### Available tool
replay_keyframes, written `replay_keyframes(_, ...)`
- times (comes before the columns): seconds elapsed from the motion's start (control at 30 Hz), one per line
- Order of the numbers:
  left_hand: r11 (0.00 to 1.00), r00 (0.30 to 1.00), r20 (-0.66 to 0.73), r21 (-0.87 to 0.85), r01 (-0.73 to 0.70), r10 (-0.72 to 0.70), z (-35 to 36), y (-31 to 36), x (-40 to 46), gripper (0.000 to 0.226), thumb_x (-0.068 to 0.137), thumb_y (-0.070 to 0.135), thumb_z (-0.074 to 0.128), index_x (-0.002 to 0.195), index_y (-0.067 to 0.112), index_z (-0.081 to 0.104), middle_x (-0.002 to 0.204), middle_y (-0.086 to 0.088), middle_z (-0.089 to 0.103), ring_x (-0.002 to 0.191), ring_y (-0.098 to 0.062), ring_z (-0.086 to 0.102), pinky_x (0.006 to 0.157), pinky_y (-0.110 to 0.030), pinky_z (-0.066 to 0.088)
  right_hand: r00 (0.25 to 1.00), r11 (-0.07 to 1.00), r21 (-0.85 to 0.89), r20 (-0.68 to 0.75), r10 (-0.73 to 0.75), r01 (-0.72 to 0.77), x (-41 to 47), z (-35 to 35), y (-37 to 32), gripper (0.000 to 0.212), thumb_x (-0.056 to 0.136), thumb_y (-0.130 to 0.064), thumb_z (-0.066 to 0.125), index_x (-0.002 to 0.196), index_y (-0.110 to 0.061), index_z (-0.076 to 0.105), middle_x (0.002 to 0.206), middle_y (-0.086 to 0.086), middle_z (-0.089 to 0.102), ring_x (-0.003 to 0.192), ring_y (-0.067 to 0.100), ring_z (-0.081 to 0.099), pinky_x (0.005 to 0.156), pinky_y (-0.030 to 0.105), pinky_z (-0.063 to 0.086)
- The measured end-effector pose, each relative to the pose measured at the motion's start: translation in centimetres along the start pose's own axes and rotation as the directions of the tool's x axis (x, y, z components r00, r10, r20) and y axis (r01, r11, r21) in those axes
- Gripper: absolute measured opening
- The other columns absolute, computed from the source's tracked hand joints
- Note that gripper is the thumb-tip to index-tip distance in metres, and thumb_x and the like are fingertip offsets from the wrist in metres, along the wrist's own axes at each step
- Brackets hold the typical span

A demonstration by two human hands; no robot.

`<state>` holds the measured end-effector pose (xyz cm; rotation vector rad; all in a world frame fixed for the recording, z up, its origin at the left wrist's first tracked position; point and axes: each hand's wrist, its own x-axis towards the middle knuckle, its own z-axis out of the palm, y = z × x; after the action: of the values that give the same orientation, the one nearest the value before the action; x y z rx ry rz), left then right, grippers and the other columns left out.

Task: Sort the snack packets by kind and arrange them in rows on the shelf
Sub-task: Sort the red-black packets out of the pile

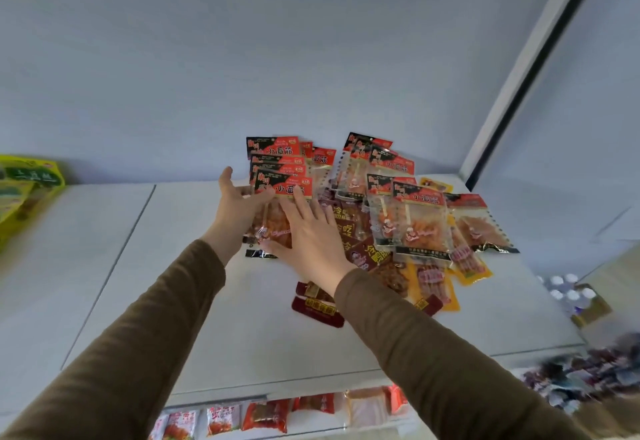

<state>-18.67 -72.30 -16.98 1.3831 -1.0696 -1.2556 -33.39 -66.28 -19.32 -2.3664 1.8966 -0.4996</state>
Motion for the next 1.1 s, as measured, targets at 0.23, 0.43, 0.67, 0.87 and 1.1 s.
replay_keyframes(0.23, 0.996, 0.951, 0.297, -0.01, 0.089, -0.082, -1.1, 0.4, -0.3, 0.041, 0.09, 0.019, 0.075, 0.127, 0.008, 0.064, 0.115, -0.01, 0.075, 0.113, -0.034, 0.069, 0.085, -0.038, 0.056, 0.995, 0.974, 0.204, -0.032, -0.094, 0.099, 1.3, -0.4, 0.6, 0.104, 0.086, -0.068, 0.061, 0.161, -0.022, 0.005, 0.169, 0.003, -0.008, 0.155, 0.031, 0.004, 0.124, 0.052, 0.014)
replay_keyframes(0.43, 1.0, 0.943, 0.333, -0.008, 0.003, 0.0, -1.1, 0.4, -0.9, 0.068, 0.082, 0.015, 0.084, 0.139, 0.028, 0.05, 0.123, -0.002, 0.071, 0.109, -0.023, 0.071, 0.087, -0.038, 0.059, 0.998, 0.923, 0.382, -0.035, -0.043, 0.053, 1.9, 0.2, 0.1, 0.108, 0.082, -0.061, 0.071, 0.16, -0.027, 0.005, 0.168, -0.006, -0.01, 0.155, 0.03, 0.002, 0.122, 0.05, 0.024)
replay_keyframes(0.67, 0.992, 0.984, 0.178, -0.128, 0.022, 0.001, -2.9, -0.1, -1.1, 0.05, 0.086, 0.005, 0.077, 0.13, 0.019, 0.057, 0.115, -0.009, 0.075, 0.101, -0.032, 0.075, 0.078, -0.043, 0.062, 0.993, 0.85, 0.525, -0.118, 0.022, 0.043, 3.6, -4.1, 2.0, 0.08, 0.094, -0.057, 0.057, 0.158, -0.026, 0.02, 0.161, 0.0, 0.03, 0.124, 0.001, 0.046, 0.097, 0.021, 0.048)
replay_keyframes(0.87, 0.974, 0.98, 0.174, -0.183, 0.133, -0.101, -4.0, -0.2, -1.3, 0.051, 0.087, 0.006, 0.077, 0.131, 0.018, 0.054, 0.117, -0.01, 0.075, 0.101, -0.031, 0.075, 0.074, -0.041, 0.062, 0.969, 0.927, -0.29, -0.014, 0.246, -0.24, 8.5, -3.3, 5.9, 0.101, 0.085, -0.087, 0.021, 0.15, -0.012, 0.037, 0.132, 0.014, 0.064, 0.131, 0.037, 0.053, 0.116, 0.062, 0.026)
replay_keyframes(1.1, 0.95, 0.972, 0.17, -0.239, 0.2, -0.162, -3.4, 0.0, -1.2, 0.044, 0.089, 0.005, 0.074, 0.127, 0.017, 0.054, 0.112, -0.013, 0.076, 0.092, -0.03, 0.077, 0.065, -0.035, 0.062, 0.926, 0.915, 0.141, 0.057, 0.373, -0.377, 10.8, -1.1, 3.1, 0.111, 0.08, -0.083, 0.047, 0.159, -0.017, 0.005, 0.108, 0.006, 0.071, 0.099, 0.028, 0.068, 0.098, 0.048, 0.051)
